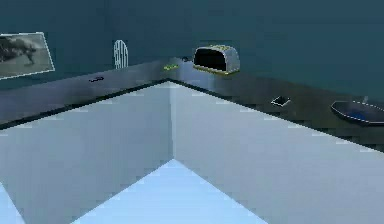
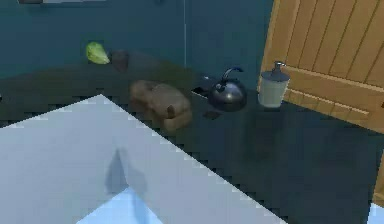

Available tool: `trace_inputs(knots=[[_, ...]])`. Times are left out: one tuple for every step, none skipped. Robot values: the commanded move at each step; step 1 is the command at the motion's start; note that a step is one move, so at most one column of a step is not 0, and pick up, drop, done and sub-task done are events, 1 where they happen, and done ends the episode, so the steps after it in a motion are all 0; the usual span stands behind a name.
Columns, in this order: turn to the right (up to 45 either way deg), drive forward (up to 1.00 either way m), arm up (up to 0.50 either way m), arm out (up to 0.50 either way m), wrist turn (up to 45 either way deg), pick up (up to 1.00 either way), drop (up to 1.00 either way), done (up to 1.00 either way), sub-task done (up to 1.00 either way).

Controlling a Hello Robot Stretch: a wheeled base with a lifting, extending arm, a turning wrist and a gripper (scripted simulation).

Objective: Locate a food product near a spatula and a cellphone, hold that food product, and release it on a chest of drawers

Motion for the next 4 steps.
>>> trace_inputs(knots=[[-45.0, 0.00, 0.00, 0.00, 0.0, 0.00, 0.00, 0.00, 0.00], [0.0, 0.05, 0.00, 0.00, 0.0, 0.00, 0.00, 0.00, 0.00], [45.0, 0.00, 0.00, 0.00, 0.0, 0.00, 0.00, 0.00, 0.00], [33.0, 0.00, 0.00, 0.00, 0.0, 0.00, 0.00, 0.00, 0.00]])
